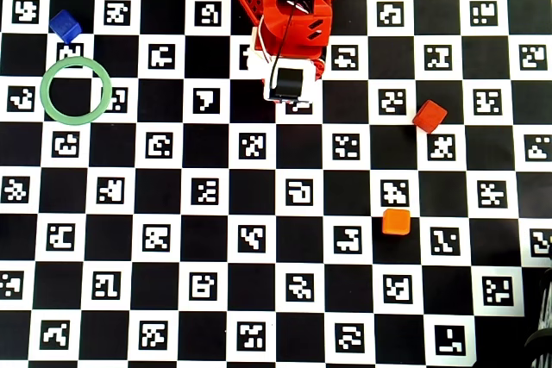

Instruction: Grab the red cube then put it in the green circle then put the blue cube on top and finally the orange cube on top

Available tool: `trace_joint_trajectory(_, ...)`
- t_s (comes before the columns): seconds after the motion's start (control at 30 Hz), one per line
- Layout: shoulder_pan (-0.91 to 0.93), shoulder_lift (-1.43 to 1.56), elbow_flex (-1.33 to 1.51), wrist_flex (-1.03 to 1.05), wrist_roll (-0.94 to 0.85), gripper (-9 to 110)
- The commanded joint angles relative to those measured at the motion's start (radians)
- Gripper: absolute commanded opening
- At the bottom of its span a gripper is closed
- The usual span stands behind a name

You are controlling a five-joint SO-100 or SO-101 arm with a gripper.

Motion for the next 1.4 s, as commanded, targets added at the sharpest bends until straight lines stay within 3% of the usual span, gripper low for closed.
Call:
trace_joint_trajectory(0.0, 0.005, 0.049, 0.04, 0.071, -0.005, -6)
trace_joint_trajectory(1.37, -0.018, 0.049, 0.04, 0.071, -0.005, -6)
